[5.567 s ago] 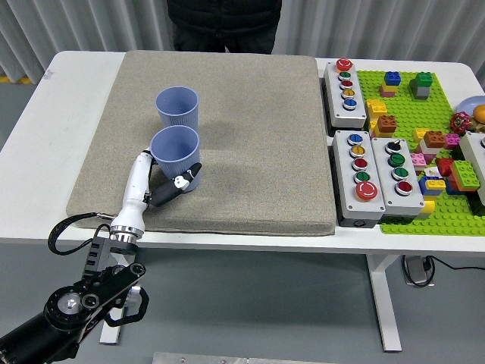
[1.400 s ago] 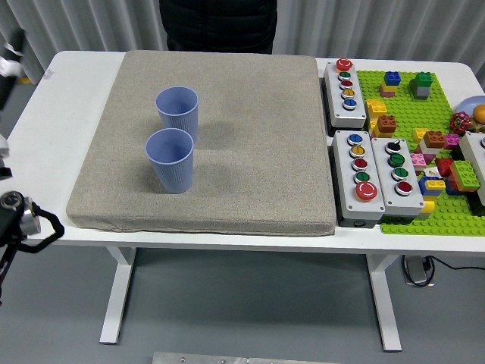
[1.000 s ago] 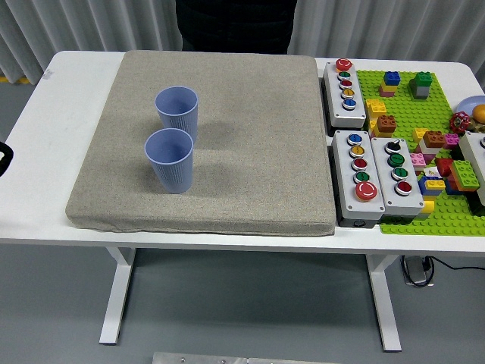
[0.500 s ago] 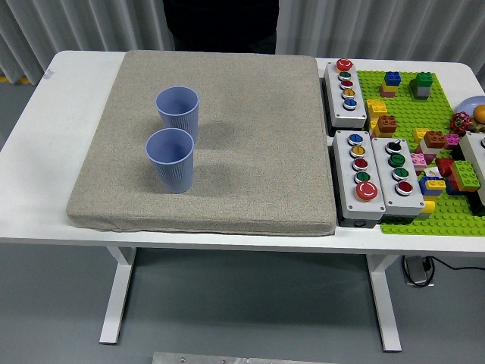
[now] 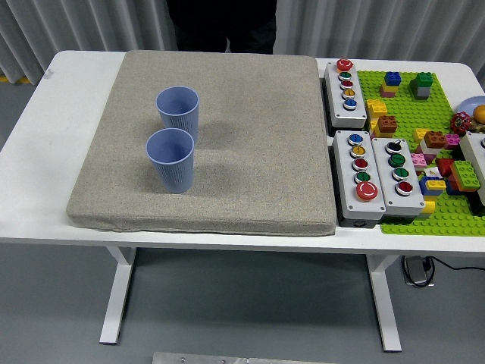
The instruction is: Pick cup pour cup place
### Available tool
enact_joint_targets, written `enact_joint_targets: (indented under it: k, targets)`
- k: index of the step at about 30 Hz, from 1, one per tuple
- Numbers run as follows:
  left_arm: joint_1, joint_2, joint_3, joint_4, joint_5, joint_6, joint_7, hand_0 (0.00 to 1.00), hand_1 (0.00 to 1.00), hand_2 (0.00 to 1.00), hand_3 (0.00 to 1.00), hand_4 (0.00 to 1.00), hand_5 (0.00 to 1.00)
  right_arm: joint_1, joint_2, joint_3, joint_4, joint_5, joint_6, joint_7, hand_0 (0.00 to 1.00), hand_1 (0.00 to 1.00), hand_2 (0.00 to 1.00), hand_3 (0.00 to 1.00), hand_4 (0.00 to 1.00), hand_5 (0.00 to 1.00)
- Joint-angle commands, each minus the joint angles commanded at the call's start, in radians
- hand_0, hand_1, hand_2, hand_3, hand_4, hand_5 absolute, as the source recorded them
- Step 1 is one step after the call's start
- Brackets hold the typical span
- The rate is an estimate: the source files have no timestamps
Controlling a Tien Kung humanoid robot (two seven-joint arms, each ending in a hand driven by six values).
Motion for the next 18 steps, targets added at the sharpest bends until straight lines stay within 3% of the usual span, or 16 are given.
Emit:
enact_joint_targets:
  k: [18]
  targets:
    - [0.062, -0.031, -0.042, -0.125, 0.062, 0.027, 0.017, 0.998, 0.932, 0.998, 0.998, 0.892, 0.998, 0.002, -0.001, 0.013, -0.002, -0.003, -0.005, 0.0, 0.685, 0.636, 0.591, 0.572, 0.002, 0.128]
